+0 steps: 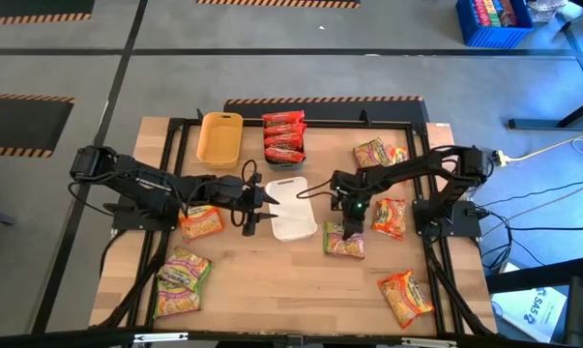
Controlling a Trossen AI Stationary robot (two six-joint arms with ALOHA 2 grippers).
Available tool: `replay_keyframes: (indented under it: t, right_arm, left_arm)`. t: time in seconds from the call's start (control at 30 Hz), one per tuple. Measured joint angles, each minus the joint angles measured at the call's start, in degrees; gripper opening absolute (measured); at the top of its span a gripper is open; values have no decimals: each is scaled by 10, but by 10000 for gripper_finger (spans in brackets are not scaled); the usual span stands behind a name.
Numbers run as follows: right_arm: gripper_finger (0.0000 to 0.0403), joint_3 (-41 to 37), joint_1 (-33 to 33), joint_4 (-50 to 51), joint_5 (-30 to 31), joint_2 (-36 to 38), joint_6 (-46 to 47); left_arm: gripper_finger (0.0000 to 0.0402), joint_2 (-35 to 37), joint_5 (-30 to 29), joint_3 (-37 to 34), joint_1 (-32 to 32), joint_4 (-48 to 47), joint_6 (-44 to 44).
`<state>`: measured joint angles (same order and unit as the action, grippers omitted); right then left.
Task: Sort Maruchan noodles
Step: Put the green noodle pack into the white bin
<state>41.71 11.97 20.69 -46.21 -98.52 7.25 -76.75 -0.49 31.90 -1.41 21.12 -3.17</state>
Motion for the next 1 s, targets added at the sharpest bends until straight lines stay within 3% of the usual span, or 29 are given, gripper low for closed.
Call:
replay_keyframes:
  t: [0.17, 0.3, 0.7, 1.0]
  right_arm:
    - [53, 6, 0, -11, -3, 3, -2]
    - [33, 12, 0, -9, 19, 19, -10]
    - [29, 79, 0, 130, 113, 126, -30]
    - [32, 189, 0, 151, 254, 177, -75]
  left_arm:
    - [174, 0, -4, 0, 0, 0, -3]
    - [174, 0, -5, 0, 0, 0, -4]
    - [174, 0, -5, 0, 0, -1, -4]
    - [174, 53, -19, 0, 0, -56, 1]
